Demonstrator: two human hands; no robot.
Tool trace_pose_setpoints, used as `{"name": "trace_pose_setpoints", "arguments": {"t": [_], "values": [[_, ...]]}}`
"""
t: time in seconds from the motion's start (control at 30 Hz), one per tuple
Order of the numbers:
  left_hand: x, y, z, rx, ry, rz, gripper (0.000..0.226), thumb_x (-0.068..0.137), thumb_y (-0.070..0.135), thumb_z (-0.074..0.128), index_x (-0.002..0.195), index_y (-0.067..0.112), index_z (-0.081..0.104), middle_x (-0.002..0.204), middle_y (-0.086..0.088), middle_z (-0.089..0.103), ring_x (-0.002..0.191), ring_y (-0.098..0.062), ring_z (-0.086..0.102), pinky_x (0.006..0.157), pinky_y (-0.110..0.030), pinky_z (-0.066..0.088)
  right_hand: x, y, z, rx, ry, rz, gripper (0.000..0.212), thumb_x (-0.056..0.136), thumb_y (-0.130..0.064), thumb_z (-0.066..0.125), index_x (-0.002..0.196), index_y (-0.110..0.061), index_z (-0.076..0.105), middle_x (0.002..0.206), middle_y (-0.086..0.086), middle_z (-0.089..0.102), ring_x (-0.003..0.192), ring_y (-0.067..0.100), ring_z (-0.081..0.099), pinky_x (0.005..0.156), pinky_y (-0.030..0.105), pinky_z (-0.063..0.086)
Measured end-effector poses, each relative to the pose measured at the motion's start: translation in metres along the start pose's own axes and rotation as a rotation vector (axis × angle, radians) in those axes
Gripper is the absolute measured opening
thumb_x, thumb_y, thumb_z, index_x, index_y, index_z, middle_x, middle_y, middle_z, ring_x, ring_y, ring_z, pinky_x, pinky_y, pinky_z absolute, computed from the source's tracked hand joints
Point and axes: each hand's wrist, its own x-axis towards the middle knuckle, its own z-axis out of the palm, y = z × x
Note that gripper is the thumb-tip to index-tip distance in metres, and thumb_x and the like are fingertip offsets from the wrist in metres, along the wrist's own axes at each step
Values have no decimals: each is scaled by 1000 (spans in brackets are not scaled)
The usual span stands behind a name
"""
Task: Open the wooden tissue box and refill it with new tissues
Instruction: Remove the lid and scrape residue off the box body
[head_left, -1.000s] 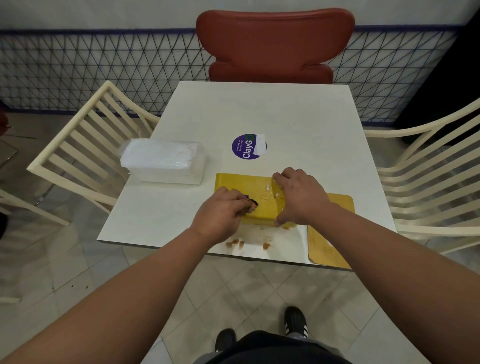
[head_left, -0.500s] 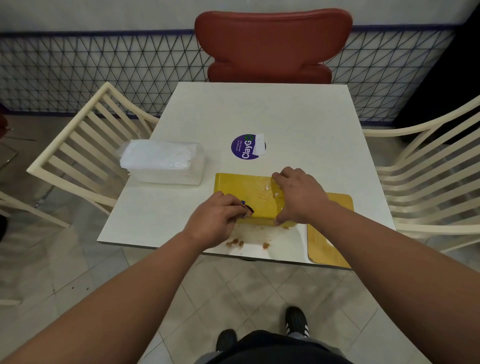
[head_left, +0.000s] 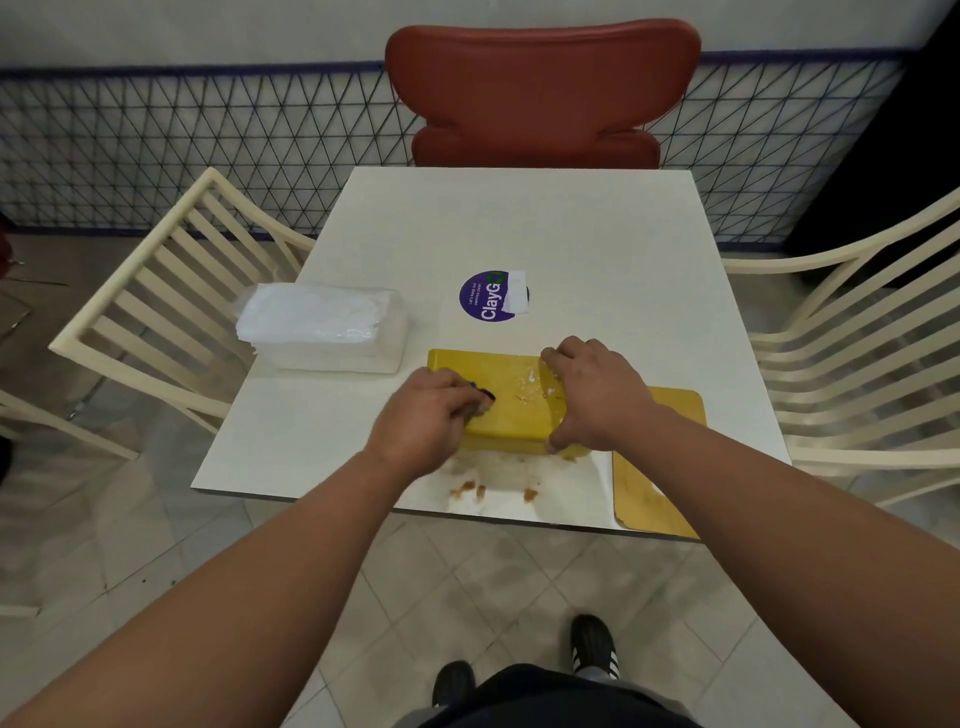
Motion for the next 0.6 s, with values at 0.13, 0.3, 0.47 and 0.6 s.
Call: {"name": "trace_pose_setpoints", "arguments": {"t": [0.13, 0.3, 0.47, 0.6], "values": [[10, 15, 8, 15, -22, -29, 17, 86, 12, 63, 94, 19, 76, 94, -1, 68, 85, -29, 55, 72, -30, 44, 0, -2, 0, -10, 2, -2, 110, 56, -60, 83, 145, -20, 32, 134, 0, 41, 120, 22, 41, 98, 34, 39], [26, 17, 12, 34, -72, 31, 17, 89, 17, 61, 96, 22, 75, 95, 0, 67, 85, -27, 53, 71, -31, 43, 0, -1, 1, -13, 6, -1, 109, 57, -61, 82, 145, -21, 31, 134, 0, 40, 120, 22, 41, 98, 34, 38], [19, 19, 10, 18, -113, 74, 19, 88, 18, 58, 95, 21, 75, 94, 1, 68, 83, -26, 53, 71, -32, 46, 0, -1, 2, -19, 9, -7, 110, 57, -61, 82, 145, -21, 30, 134, 0, 40, 120, 21, 41, 97, 34, 38], [16, 20, 5, 22, -223, 227, 26, 85, 23, 52, 98, 23, 75, 97, 3, 68, 79, -24, 51, 68, -28, 42, 0, -1, 2, -23, 11, -6, 110, 57, -61, 82, 145, -21, 30, 134, 0, 40, 120, 22, 41, 98, 34, 38]]}}
